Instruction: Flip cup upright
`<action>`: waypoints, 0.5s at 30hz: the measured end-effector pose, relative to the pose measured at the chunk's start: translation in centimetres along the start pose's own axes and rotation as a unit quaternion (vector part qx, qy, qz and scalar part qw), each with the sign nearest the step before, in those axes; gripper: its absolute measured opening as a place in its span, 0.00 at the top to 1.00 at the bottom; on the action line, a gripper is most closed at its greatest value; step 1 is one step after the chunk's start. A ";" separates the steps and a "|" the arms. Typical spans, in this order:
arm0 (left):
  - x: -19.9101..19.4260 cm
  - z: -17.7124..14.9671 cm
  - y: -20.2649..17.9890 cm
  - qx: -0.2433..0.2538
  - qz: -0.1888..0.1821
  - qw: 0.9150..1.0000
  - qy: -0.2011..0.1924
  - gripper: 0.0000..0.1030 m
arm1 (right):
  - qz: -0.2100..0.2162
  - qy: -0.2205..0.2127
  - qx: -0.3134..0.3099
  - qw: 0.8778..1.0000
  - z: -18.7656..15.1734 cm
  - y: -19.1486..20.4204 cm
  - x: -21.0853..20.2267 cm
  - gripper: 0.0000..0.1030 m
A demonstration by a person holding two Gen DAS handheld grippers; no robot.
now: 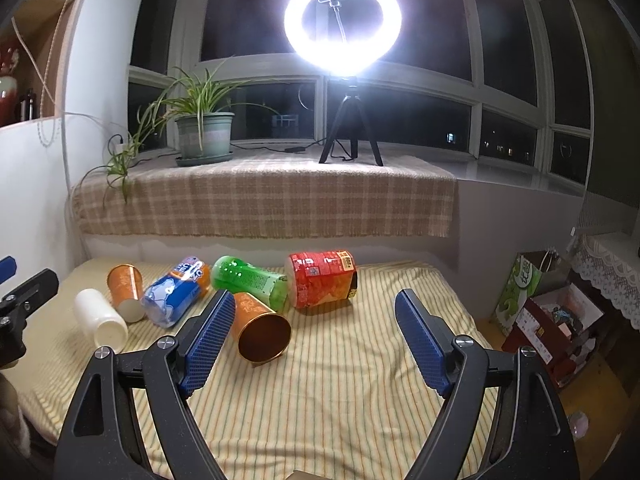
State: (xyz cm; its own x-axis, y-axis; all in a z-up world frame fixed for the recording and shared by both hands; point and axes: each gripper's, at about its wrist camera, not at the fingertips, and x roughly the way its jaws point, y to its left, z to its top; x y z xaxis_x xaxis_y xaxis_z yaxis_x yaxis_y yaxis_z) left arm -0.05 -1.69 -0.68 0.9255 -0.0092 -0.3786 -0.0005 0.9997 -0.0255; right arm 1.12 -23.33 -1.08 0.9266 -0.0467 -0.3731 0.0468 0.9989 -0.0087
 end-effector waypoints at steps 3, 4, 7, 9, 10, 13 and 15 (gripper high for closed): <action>0.0 -0.3 0.1 -0.001 0.000 1.000 0.000 0.00 | 0.000 -0.001 -0.001 1.000 0.1 0.1 0.0 0.20; 0.1 -0.3 0.1 -0.002 0.000 1.000 0.000 0.00 | 0.001 -0.001 -0.001 1.000 0.0 0.1 0.0 0.20; 0.1 -0.2 0.2 -0.001 -0.001 1.000 0.001 0.00 | 0.001 -0.002 -0.002 1.000 0.1 0.3 0.0 0.20; 0.1 -0.2 0.1 0.002 -0.001 1.000 0.000 0.00 | 0.001 -0.002 -0.001 1.000 0.1 0.3 0.0 0.20; 0.1 0.0 0.2 0.000 -0.001 1.000 0.002 0.00 | 0.001 -0.002 0.001 1.000 0.1 0.3 -0.1 0.20; 0.1 0.0 0.3 -0.001 -0.002 1.000 0.002 0.00 | 0.002 -0.003 0.002 1.000 0.1 0.2 -0.2 0.20; 0.1 -0.1 0.3 -0.002 -0.002 1.000 0.002 0.00 | 0.001 -0.004 0.001 1.000 0.1 0.2 -0.2 0.20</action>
State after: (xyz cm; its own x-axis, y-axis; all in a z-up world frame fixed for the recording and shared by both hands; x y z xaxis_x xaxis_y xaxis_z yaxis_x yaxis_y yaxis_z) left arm -0.04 -1.37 -0.83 0.9243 -0.0134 -0.3815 0.0019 0.9995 -0.0304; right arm 0.97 -23.12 -0.89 0.9296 -0.0447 -0.3659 0.0459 0.9989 -0.0054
